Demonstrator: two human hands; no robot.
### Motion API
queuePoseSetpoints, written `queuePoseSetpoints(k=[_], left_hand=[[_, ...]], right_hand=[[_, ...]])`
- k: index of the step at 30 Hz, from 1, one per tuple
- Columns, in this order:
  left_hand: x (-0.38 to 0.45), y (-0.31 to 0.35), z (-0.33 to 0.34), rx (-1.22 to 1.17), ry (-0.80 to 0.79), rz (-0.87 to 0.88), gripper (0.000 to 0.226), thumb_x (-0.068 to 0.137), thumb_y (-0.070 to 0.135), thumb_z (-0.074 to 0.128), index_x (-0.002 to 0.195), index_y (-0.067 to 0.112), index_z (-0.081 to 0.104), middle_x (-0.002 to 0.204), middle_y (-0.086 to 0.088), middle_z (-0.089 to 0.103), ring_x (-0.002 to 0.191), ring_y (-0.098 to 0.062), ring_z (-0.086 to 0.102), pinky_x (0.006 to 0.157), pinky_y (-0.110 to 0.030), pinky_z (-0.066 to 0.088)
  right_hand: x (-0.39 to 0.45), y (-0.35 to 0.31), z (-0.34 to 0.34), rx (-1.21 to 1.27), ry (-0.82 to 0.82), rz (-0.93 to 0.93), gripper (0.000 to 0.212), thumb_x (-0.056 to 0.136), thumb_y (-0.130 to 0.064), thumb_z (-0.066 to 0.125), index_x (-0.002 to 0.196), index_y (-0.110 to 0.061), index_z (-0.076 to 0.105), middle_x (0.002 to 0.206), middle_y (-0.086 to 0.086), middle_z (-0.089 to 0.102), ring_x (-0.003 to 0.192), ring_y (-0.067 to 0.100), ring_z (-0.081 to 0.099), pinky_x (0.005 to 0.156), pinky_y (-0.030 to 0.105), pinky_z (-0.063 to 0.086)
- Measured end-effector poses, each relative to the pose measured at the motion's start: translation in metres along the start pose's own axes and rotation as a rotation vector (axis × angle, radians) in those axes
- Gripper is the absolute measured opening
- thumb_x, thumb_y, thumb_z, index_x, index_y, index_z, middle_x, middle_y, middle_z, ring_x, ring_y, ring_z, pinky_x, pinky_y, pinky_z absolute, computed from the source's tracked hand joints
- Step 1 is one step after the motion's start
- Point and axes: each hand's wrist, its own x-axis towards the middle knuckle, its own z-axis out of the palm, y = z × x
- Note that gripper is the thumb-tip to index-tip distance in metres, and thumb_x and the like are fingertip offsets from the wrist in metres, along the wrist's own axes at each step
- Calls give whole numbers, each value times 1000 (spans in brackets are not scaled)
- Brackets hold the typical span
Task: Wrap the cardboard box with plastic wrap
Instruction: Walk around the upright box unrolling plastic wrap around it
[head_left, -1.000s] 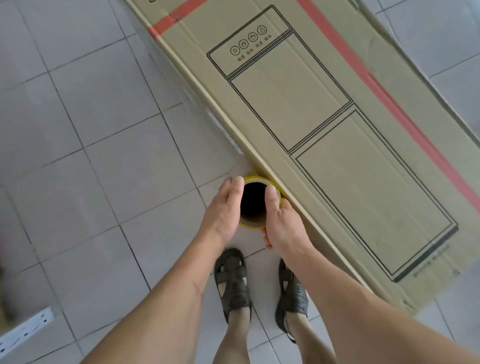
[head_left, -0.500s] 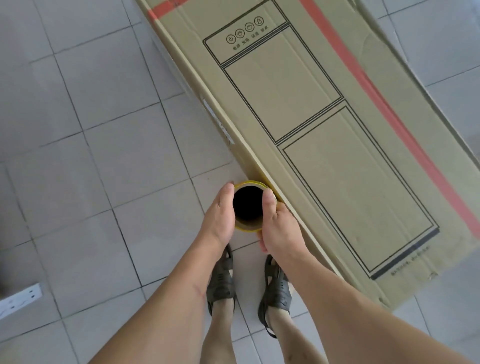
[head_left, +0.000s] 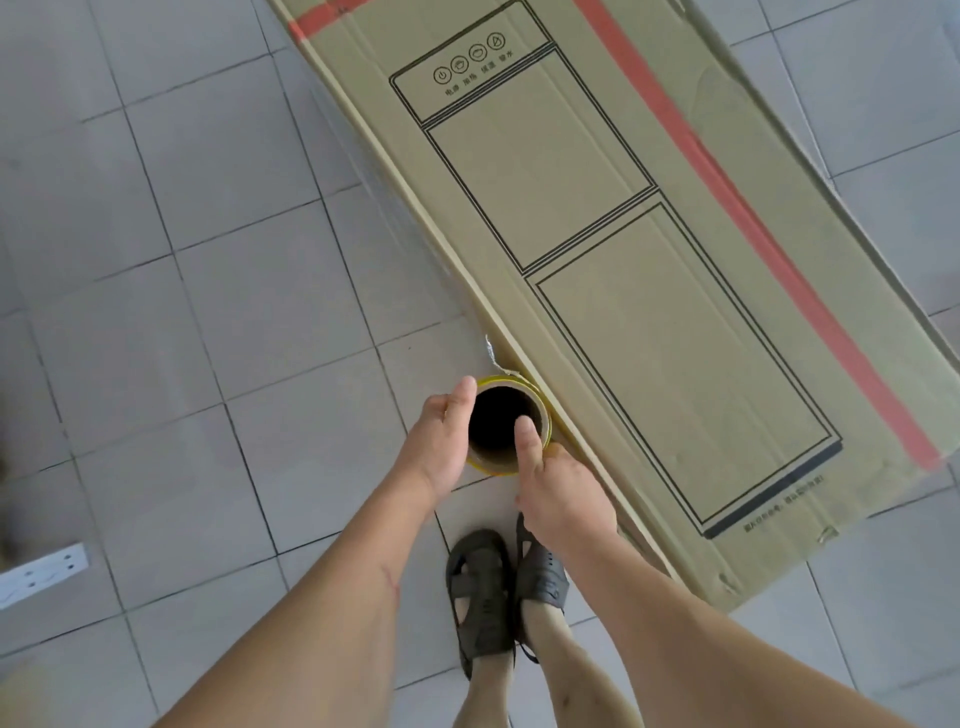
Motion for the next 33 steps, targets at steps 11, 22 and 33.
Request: queuePoseSetpoints(k=[11, 22, 33], left_hand=[[-14, -27, 25, -7, -23, -19, 76, 85, 86, 28, 129, 28, 49, 127, -1, 60, 122, -24, 55, 110, -43, 42], [-20, -38, 35, 89, -32, 37, 66, 102, 67, 26, 149, 26, 47, 138, 0, 58, 138, -25, 50, 101, -30, 36], [-42, -89, 68, -153, 7, -67, 100, 61, 105, 32, 129, 37, 59, 126, 3, 69, 121, -21, 64, 105, -50, 53]], right_hand=[[-15, 16, -2, 226, 35, -85, 95, 83, -76, 6, 119, -4, 56, 102, 22, 67, 94, 42, 65, 86, 55, 54], [-13, 32, 1, 240, 39, -14, 90, 89, -77, 10, 139, -13, 49, 119, 13, 64, 116, 35, 60, 102, 45, 46], [-28, 61, -6, -139, 120, -19, 70, 95, -71, 18, 112, -18, 60, 93, 4, 62, 85, 26, 58, 70, 35, 45]])
